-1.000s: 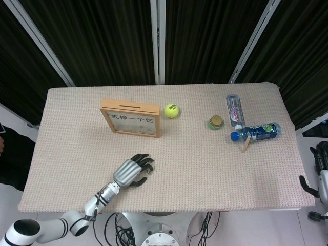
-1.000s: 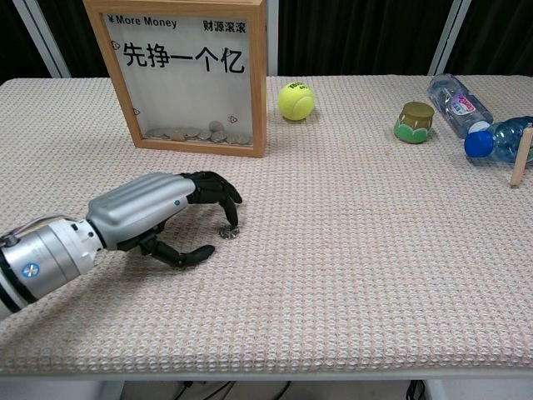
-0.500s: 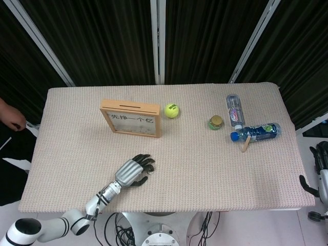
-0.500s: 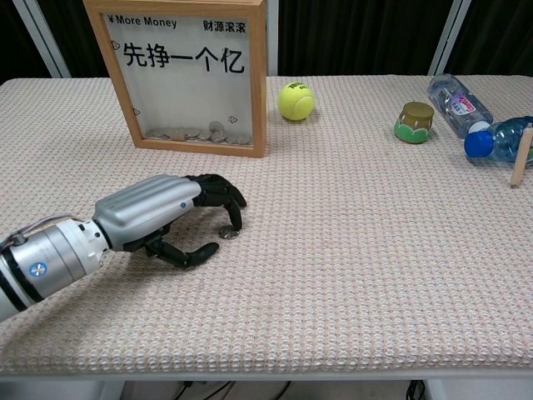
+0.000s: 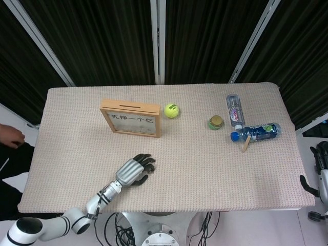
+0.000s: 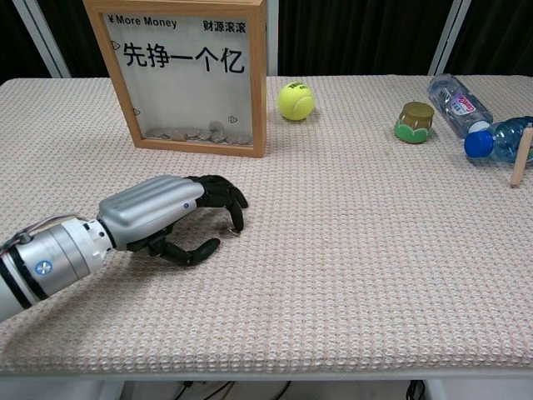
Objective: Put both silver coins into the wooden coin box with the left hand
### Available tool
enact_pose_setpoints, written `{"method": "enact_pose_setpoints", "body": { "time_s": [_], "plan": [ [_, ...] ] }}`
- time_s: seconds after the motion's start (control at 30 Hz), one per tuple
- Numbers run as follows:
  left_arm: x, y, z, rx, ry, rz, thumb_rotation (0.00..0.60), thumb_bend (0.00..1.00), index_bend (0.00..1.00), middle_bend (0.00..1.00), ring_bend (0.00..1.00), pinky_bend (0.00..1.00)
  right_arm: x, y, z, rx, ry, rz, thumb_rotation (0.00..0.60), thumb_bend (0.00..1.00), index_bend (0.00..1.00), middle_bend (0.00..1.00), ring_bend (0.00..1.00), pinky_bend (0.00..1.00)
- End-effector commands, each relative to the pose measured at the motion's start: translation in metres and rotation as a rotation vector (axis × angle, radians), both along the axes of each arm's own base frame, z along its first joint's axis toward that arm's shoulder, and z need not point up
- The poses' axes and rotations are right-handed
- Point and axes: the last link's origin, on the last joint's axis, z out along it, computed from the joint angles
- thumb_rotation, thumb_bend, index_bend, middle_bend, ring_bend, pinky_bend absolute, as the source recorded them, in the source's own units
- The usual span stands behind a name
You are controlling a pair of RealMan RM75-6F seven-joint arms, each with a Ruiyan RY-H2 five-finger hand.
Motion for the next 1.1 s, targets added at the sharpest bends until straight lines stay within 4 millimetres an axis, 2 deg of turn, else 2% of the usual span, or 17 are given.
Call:
{"method": "enact_pose_setpoints", "body": {
  "time_s": [0.03, 0.73, 0.9, 1.1],
  "plan": [
    [0.001, 0.001, -0.001, 0.0, 0.001, -0.001, 0.6, 0.28, 0.36, 0.17, 0.08, 0.17, 0.0, 0.0, 0.0, -0.001, -0.001, -0.001, 0.6, 0.29, 0.0, 0.0, 0.0, 0.0],
    [0.014, 0.013, -0.009, 0.032, -0.006, -0.039, 0.6, 0.28, 0.45, 0.2, 0.08, 0.18, -0.003, 0.002, 0.002, -0.006, -0.003, -0.008, 0.6, 0.29, 0.0, 0.0, 0.0, 0.0],
    [0.014, 0.014, -0.008, 0.053, -0.015, -0.049, 0.6, 0.28, 0.49, 0.22, 0.09, 0.18, -0.003, 0.002, 0.002, -0.008, -0.003, -0.01, 0.6, 0.29, 0.0, 0.0, 0.0, 0.0],
    [0.014, 0.015, -0.005, 0.074, -0.034, -0.055, 0.6, 0.29, 0.5, 0.23, 0.09, 0.18, -0.003, 0.002, 0.002, -0.006, -0.003, -0.007, 0.6, 0.29, 0.0, 0.0, 0.0, 0.0]
  ]
}}
